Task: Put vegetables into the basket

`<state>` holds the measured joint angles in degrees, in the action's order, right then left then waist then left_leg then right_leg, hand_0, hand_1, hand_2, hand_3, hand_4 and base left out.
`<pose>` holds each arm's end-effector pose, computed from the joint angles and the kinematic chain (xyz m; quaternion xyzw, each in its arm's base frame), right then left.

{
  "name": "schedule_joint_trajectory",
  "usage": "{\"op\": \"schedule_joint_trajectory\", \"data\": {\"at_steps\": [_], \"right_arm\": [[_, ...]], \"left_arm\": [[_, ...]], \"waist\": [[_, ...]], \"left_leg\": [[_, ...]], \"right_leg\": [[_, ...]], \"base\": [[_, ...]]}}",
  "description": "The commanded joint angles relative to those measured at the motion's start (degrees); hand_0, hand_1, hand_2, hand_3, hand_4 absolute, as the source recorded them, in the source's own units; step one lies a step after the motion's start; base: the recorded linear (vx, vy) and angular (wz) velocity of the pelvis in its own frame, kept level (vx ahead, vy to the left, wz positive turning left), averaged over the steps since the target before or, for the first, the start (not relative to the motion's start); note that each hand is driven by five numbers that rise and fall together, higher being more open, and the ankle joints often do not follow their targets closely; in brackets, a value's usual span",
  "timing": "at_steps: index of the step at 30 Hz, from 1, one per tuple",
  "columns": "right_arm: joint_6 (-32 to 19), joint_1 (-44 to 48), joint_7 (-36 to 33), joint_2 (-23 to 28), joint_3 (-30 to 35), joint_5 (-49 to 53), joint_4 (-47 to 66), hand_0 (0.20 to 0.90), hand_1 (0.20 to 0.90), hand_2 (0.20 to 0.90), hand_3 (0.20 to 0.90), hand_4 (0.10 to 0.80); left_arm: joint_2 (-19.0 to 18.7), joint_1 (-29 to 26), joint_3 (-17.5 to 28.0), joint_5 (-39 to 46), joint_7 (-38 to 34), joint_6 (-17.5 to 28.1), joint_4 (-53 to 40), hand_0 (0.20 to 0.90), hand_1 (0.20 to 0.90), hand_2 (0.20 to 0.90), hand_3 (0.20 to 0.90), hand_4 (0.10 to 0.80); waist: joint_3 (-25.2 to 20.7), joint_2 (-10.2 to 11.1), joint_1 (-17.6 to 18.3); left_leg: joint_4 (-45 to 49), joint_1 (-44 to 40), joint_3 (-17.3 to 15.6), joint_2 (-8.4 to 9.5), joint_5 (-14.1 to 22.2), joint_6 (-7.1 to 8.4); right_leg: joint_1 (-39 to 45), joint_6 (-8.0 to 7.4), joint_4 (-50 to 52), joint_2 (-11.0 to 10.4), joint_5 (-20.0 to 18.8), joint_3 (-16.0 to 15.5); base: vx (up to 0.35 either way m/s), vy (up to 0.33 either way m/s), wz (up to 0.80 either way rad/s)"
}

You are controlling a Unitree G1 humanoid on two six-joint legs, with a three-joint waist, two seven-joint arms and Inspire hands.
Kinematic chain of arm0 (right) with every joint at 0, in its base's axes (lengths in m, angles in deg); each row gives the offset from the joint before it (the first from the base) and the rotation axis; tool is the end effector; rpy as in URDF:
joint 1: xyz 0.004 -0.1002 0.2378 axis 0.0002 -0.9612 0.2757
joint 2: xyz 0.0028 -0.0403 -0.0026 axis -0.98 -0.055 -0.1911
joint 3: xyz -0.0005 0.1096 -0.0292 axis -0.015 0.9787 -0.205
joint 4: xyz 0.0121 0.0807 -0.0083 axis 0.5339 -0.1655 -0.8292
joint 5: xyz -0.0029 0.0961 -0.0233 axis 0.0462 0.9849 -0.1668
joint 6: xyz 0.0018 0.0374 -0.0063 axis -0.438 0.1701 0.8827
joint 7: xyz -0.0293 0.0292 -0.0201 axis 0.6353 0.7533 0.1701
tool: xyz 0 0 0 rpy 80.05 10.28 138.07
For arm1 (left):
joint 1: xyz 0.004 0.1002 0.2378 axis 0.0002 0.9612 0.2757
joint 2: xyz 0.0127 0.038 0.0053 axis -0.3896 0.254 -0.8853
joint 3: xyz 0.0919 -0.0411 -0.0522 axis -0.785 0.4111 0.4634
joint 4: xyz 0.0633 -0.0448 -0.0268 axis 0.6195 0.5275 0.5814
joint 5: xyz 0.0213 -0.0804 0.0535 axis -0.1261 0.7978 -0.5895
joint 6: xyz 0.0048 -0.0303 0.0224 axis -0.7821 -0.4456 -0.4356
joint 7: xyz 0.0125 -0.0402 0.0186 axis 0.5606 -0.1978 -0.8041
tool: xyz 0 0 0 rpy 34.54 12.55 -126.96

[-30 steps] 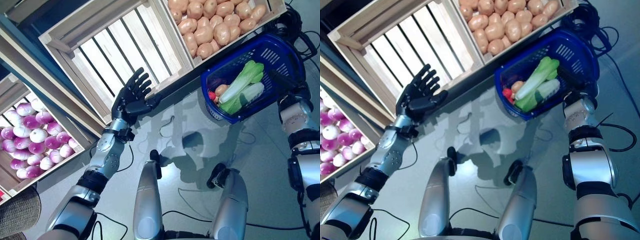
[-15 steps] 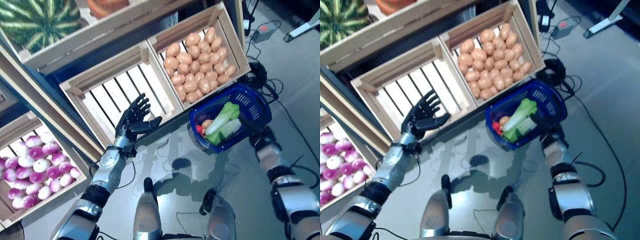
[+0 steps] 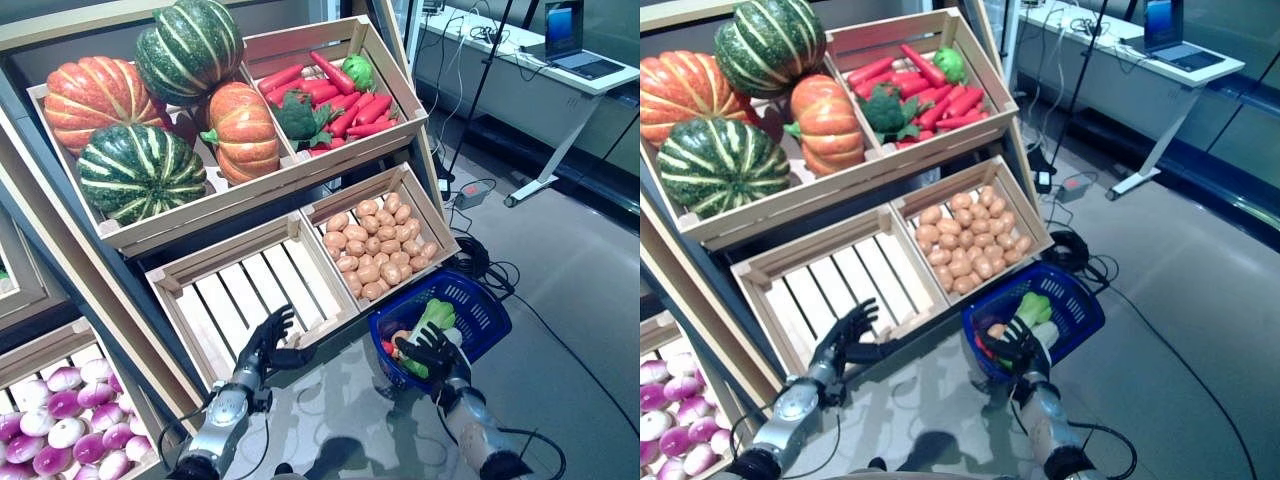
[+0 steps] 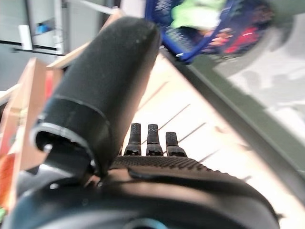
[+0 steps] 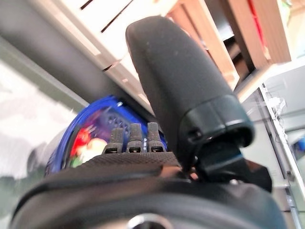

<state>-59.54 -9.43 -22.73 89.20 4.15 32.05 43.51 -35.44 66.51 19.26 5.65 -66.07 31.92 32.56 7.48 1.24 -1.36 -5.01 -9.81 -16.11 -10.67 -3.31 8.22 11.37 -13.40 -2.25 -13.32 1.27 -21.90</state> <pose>0.1595 -0.1709 -0.0777 0.1471 0.2816 -0.0912 0.9438 0.1539 0.2101 -0.0685 0.0646 0.2287 -0.0269 0.9710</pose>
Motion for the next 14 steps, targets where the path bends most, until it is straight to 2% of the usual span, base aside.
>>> {"op": "schedule_joint_trajectory", "data": {"at_steps": [1,2,10,14], "right_arm": [[-7.4,4.4,-1.9,1.6,1.2,-6.4,5.5,0.900,0.900,0.900,0.900,0.800],[-10.4,2.7,-5.2,0.9,0.3,-10.2,5.9,0.900,0.900,0.900,0.900,0.800],[-12.7,1.6,-13.8,-1.7,-4.0,-23.9,-1.2,0.900,0.900,0.900,0.900,0.800],[-10.6,2.7,-14.5,-2.7,-5.6,-21.8,-4.8,0.900,0.900,0.900,0.900,0.800]], "left_arm": [[1.2,-5.2,1.6,-3.0,1.3,3.4,0.4,0.900,0.900,0.900,0.900,0.800],[2.8,-4.0,1.7,-3.9,3.2,3.7,4.6,0.900,0.900,0.900,0.900,0.800],[8.1,-3.6,0.4,-3.3,2.5,1.2,18.0,0.900,0.900,0.900,0.900,0.800],[9.1,-4.0,-1.0,-5.9,3.8,2.6,21.0,0.900,0.900,0.900,0.900,0.800]], "waist": [[-0.4,-1.2,0.5],[-0.4,-0.9,1.2],[0.0,-1.0,2.4],[0.4,-1.1,2.2]], "left_leg": [[0.0,1.6,-0.2,0.76,0.9,-1.81],[0.0,1.0,-0.4,0.86,1.4,-2.04],[0.0,0.5,-0.5,0.86,2.0,-2.63],[0.0,0.3,-0.3,0.87,2.1,-2.58]], "right_leg": [[-2.6,5.31,-1.6,2.4,-4.2,1.2],[-2.0,5.15,-1.9,2.5,-4.2,1.6],[-2.1,5.15,-1.8,2.6,-3.9,3.0],[-1.8,5.16,-2.1,2.4,-4.0,3.2]], "base": [[0.006,0.016,-0.11],[0.016,0.015,-0.16],[0.007,0.005,-0.10],[0.002,-0.005,-0.04]]}}
